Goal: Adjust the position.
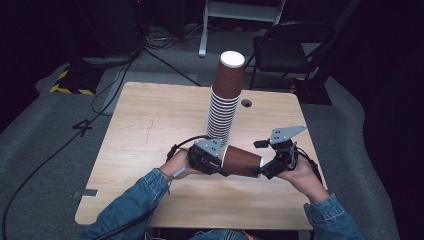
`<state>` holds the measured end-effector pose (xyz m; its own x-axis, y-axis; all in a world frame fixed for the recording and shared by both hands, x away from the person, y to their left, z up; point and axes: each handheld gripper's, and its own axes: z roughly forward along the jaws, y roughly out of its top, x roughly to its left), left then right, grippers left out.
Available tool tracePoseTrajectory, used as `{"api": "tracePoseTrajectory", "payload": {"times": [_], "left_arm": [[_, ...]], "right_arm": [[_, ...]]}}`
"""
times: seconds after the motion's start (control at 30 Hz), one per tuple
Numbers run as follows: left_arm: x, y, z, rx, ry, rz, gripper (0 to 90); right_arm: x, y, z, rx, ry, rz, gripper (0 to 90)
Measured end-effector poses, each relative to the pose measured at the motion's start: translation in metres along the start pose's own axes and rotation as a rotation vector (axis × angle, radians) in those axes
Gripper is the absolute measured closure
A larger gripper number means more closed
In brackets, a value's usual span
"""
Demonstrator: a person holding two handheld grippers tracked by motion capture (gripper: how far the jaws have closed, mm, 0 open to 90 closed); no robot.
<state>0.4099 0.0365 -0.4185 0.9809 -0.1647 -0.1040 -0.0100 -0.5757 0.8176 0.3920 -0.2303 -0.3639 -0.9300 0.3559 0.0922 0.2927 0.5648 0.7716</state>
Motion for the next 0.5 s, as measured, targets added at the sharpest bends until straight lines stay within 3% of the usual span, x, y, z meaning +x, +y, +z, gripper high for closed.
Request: {"api": "tracePoseTrajectory", "payload": {"times": [0.13, 0.3, 0.5], "left_arm": [[0.000, 0.000, 0.001, 0.020, 0.000, 0.001, 83.0], [-0.002, 0.002, 0.003, 0.036, -0.003, 0.020, 83.0], [-0.008, 0.004, 0.004, 0.058, 0.001, 0.056, 83.0]], "right_arm": [[-0.001, 0.013, 0.000, 0.065, 0.010, 0.012, 2.4], [-0.003, 0.034, 0.011, 0.195, 0.027, 0.017, 2.0], [-0.005, 0.045, 0.022, 0.266, 0.067, 0.029, 1.8]]}}
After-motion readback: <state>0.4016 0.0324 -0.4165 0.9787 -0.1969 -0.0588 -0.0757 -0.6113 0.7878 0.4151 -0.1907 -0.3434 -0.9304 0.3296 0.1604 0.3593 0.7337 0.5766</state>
